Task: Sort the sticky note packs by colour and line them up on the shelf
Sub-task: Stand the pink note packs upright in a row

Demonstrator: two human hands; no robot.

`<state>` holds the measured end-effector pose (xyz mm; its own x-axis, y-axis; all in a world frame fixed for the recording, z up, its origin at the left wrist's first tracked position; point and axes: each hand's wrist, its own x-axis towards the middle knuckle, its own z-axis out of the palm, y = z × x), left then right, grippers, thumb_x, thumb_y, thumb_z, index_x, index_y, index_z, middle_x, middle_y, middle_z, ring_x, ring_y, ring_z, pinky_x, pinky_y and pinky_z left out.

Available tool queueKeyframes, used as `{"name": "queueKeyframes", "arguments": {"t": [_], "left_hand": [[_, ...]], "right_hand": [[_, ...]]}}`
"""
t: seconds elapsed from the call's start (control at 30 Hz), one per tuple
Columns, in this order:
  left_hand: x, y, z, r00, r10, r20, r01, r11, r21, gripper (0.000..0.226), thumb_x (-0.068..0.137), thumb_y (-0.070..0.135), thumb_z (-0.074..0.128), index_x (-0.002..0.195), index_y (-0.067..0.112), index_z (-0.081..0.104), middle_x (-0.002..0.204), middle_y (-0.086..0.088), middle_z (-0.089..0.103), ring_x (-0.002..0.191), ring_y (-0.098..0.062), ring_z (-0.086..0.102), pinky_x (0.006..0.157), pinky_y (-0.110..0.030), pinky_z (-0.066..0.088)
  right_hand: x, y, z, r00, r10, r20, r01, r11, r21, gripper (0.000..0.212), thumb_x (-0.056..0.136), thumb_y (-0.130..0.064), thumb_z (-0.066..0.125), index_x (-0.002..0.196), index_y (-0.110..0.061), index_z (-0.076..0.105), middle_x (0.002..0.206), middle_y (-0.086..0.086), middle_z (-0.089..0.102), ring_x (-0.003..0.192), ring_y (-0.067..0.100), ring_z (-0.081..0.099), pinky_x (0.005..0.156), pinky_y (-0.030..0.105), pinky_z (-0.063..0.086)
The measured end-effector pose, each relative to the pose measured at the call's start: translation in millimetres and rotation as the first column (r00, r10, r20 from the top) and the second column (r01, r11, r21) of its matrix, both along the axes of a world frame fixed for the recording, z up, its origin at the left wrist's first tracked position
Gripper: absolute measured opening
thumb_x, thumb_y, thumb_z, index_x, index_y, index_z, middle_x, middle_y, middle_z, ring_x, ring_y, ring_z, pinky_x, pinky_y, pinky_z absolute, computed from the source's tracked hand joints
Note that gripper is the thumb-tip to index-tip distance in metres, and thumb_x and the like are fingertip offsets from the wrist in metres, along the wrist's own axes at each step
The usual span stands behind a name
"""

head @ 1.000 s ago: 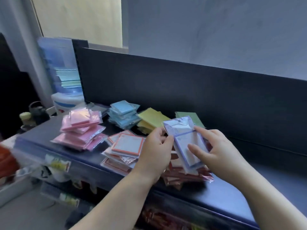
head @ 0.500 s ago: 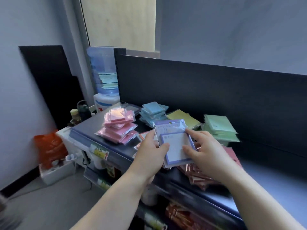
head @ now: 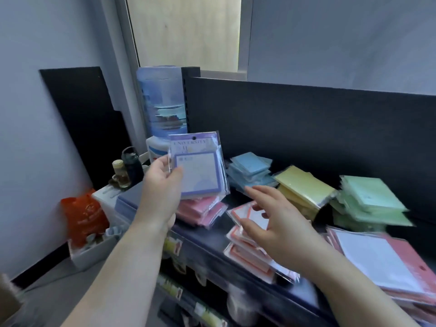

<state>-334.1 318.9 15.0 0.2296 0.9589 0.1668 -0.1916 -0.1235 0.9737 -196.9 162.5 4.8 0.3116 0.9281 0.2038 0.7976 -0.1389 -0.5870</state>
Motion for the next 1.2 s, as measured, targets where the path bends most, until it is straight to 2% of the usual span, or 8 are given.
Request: {"name": "queueKeyframes", "arguments": {"t": [0.27, 0.43, 0.57, 0.73, 0.87, 0.93, 1.03, 1.2], "left_hand": [[14.8, 150.5, 1.6, 0.977, -0.107, -0.185, 0.107, 0.994, -0.010, 0.020, 0.091, 0.013, 0.054, 0.109, 0.021, 0.058, 0.105, -0.004, 0.070, 0.093, -0.020, 0.069, 0.083, -0.044, 0.057], [36.2, 195.6, -11.6, 0.934, -0.302, -0.193, 0.277, 0.950, -0.146, 0.023, 0.096, 0.001, 0.044, 0.106, 0.016, 0.059, 0.096, -0.002, 0.068, 0.077, -0.014, 0.067, 0.059, -0.029, 0.055], [52.0, 211.2, -18.4, 0.871, -0.420, -0.255, 0.377, 0.904, -0.202, 0.022, 0.097, 0.003, 0.042, 0.104, 0.015, 0.058, 0.096, -0.004, 0.068, 0.082, -0.020, 0.066, 0.067, -0.034, 0.055], [60.7, 221.5, -32.7, 0.660, -0.493, -0.567, 0.504, 0.850, -0.153, 0.019, 0.084, 0.009, 0.046, 0.094, 0.009, 0.062, 0.097, -0.013, 0.069, 0.088, -0.031, 0.066, 0.076, -0.039, 0.055], [37.2, 211.6, -32.1, 0.523, -0.265, -0.810, 0.509, 0.859, 0.047, 0.032, 0.075, 0.037, 0.046, 0.093, 0.014, 0.058, 0.119, -0.013, 0.055, 0.106, -0.034, 0.053, 0.095, -0.046, 0.046], [14.4, 193.9, -30.8, 0.587, -0.418, -0.693, 0.585, 0.811, 0.006, 0.035, 0.080, 0.036, 0.046, 0.107, 0.021, 0.062, 0.124, -0.008, 0.058, 0.106, -0.025, 0.057, 0.095, -0.042, 0.047], [-17.9, 157.7, -35.5, 0.599, -0.772, -0.213, 0.708, 0.635, -0.309, 0.023, 0.095, 0.017, 0.053, 0.116, 0.018, 0.064, 0.109, 0.000, 0.072, 0.099, -0.013, 0.068, 0.081, -0.031, 0.051], [-24.6, 148.5, -46.6, 0.691, -0.722, 0.018, 0.633, 0.593, -0.497, 0.041, 0.094, 0.020, 0.056, 0.133, 0.007, 0.053, 0.113, -0.007, 0.071, 0.090, -0.011, 0.069, 0.061, -0.024, 0.050]], "right_hand": [[-13.5, 102.9, 0.2, 0.987, -0.154, 0.036, 0.155, 0.987, -0.047, 0.059, 0.092, -0.040, 0.055, 0.146, -0.031, 0.032, 0.144, -0.019, 0.033, 0.125, 0.000, 0.040, 0.104, 0.014, 0.029], [-18.5, 135.5, -2.7, 0.965, -0.250, 0.084, 0.259, 0.957, -0.128, 0.059, 0.094, -0.040, 0.052, 0.147, -0.029, 0.031, 0.146, -0.018, 0.032, 0.129, 0.001, 0.036, 0.101, 0.010, 0.022], [-20.8, 143.5, -0.9, 0.944, -0.318, 0.093, 0.330, 0.926, -0.183, 0.060, 0.093, -0.047, 0.049, 0.147, -0.030, 0.030, 0.146, -0.016, 0.034, 0.130, 0.002, 0.036, 0.101, 0.013, 0.024], [-22.2, 147.8, -4.5, 0.924, -0.379, 0.041, 0.378, 0.895, -0.236, 0.067, 0.087, -0.060, 0.049, 0.145, -0.031, 0.034, 0.141, -0.012, 0.045, 0.125, 0.007, 0.045, 0.105, 0.028, 0.037], [-28.7, 150.6, -4.8, 0.902, -0.430, -0.046, 0.402, 0.873, -0.276, 0.060, 0.087, -0.059, 0.050, 0.140, -0.033, 0.038, 0.135, -0.014, 0.051, 0.113, 0.005, 0.050, 0.091, 0.025, 0.040], [-31.4, 152.5, -8.0, 0.884, -0.458, -0.092, 0.416, 0.861, -0.291, 0.062, 0.087, -0.058, 0.052, 0.141, -0.031, 0.036, 0.135, -0.013, 0.051, 0.113, 0.007, 0.050, 0.084, 0.022, 0.035], [-34.6, 155.0, -12.3, 0.859, -0.497, -0.122, 0.447, 0.845, -0.295, 0.075, 0.084, -0.060, 0.055, 0.147, -0.030, 0.027, 0.141, -0.010, 0.048, 0.123, 0.011, 0.049, 0.087, 0.022, 0.034], [-39.4, 158.4, -12.3, 0.864, -0.479, -0.156, 0.411, 0.850, -0.330, 0.063, 0.085, -0.058, 0.056, 0.138, -0.031, 0.037, 0.132, -0.008, 0.054, 0.116, 0.014, 0.053, 0.092, 0.027, 0.039]]}}
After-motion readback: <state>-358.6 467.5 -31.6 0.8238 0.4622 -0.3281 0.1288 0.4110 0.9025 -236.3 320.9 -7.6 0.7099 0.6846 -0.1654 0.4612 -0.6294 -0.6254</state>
